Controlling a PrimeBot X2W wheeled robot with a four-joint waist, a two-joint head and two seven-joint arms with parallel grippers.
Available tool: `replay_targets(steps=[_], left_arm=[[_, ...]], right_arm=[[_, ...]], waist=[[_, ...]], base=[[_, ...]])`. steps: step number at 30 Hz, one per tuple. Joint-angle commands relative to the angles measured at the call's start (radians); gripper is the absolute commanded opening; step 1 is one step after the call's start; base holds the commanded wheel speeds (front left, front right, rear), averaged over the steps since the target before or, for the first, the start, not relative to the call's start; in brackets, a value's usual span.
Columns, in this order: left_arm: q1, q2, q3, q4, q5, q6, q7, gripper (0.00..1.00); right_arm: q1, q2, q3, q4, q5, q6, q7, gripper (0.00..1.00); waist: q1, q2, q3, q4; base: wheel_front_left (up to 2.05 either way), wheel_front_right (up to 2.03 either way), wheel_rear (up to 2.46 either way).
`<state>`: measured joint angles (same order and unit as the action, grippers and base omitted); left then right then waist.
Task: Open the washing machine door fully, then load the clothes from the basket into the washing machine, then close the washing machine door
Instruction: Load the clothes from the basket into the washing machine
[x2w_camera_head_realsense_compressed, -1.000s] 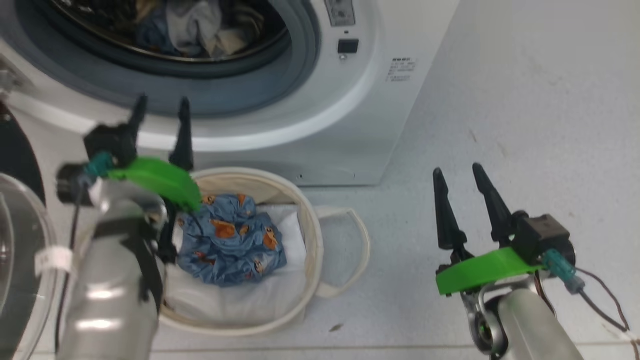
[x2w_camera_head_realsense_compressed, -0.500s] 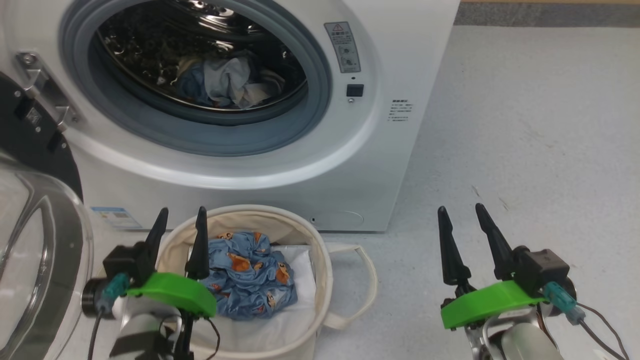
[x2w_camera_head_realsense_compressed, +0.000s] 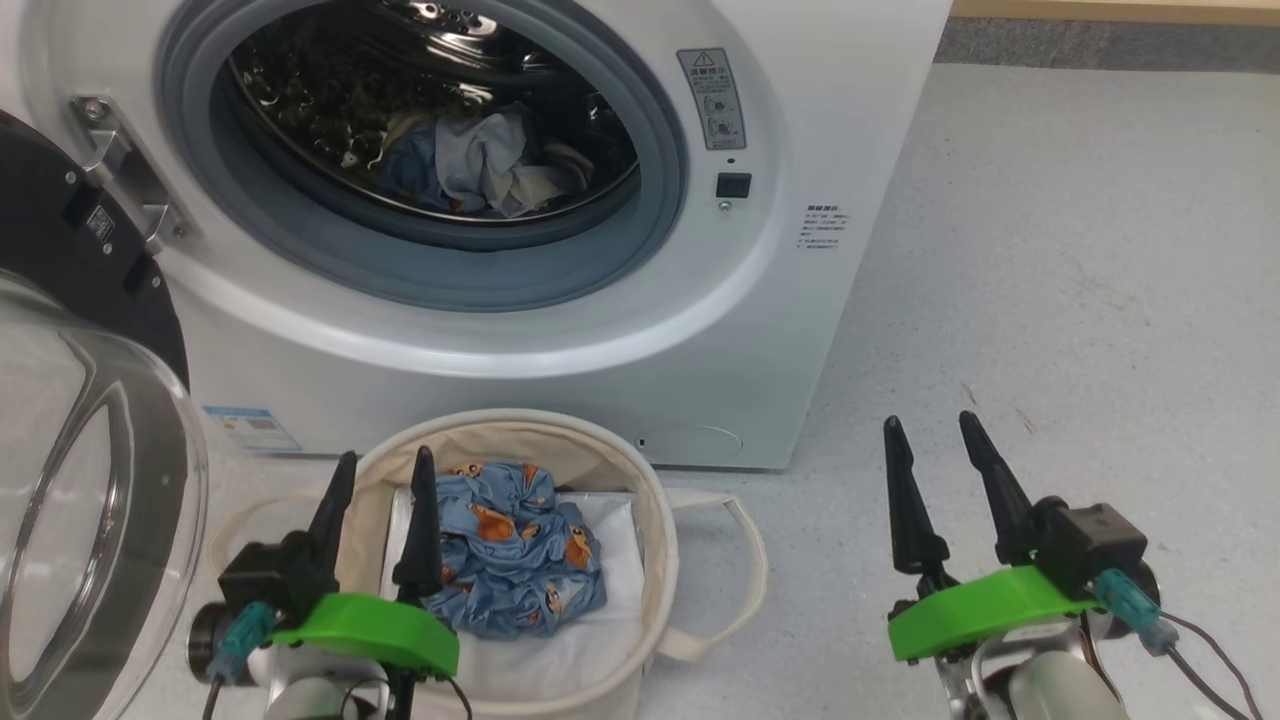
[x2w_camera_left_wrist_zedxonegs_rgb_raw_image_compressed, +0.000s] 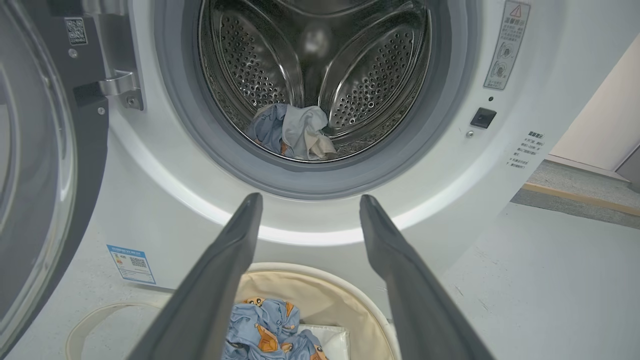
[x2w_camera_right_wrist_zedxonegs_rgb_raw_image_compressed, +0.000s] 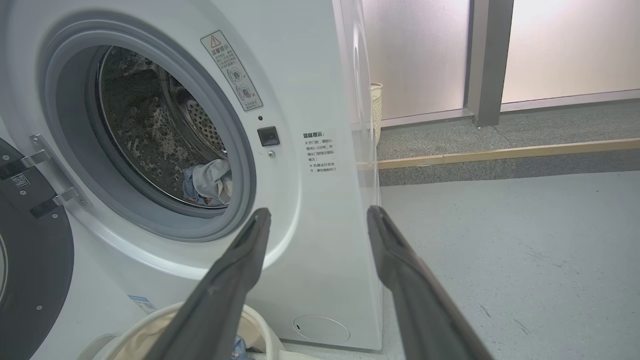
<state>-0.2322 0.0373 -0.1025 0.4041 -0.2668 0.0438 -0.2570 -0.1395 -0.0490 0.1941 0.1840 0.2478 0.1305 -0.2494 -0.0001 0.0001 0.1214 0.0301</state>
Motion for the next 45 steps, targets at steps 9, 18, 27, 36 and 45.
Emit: replay_targets(steps=[9, 18, 27, 36, 45], left_arm=[[-0.006, 0.013, 0.020, -0.053, 0.007, 0.012, -0.005, 1.00], [-0.004, 0.013, 0.006, -0.059, -0.006, 0.020, -0.005, 1.00], [0.004, 0.013, 0.001, -0.054, -0.009, 0.025, -0.005, 1.00], [0.004, 0.013, 0.000, -0.043, -0.014, 0.022, -0.005, 1.00], [-0.044, 0.013, -0.033, 0.109, -0.010, 0.020, -0.005, 1.00]], right_arm=[[-0.012, -0.001, 0.032, -0.050, 0.011, 0.000, -0.012, 1.00], [-0.015, -0.001, 0.028, -0.041, 0.005, 0.000, -0.012, 1.00], [-0.011, -0.001, 0.030, -0.037, 0.007, 0.000, -0.012, 1.00], [-0.008, -0.001, 0.025, -0.033, 0.004, 0.000, -0.012, 1.00], [-0.018, -0.001, 0.000, -0.024, -0.029, 0.000, -0.012, 1.00]], waist=[[0.0001, -0.0001, 0.004, -0.008], [0.0001, -0.0001, 0.007, -0.008], [0.0001, -0.0001, 0.000, -0.011], [0.0001, -0.0001, -0.002, -0.011], [0.0001, -0.0001, 0.048, -0.012]], base=[[0.00, 0.00, 0.00], [0.00, 0.00, 0.00], [0.00, 0.00, 0.00], [0.00, 0.00, 0.00], [0.00, 0.00, 0.00]])
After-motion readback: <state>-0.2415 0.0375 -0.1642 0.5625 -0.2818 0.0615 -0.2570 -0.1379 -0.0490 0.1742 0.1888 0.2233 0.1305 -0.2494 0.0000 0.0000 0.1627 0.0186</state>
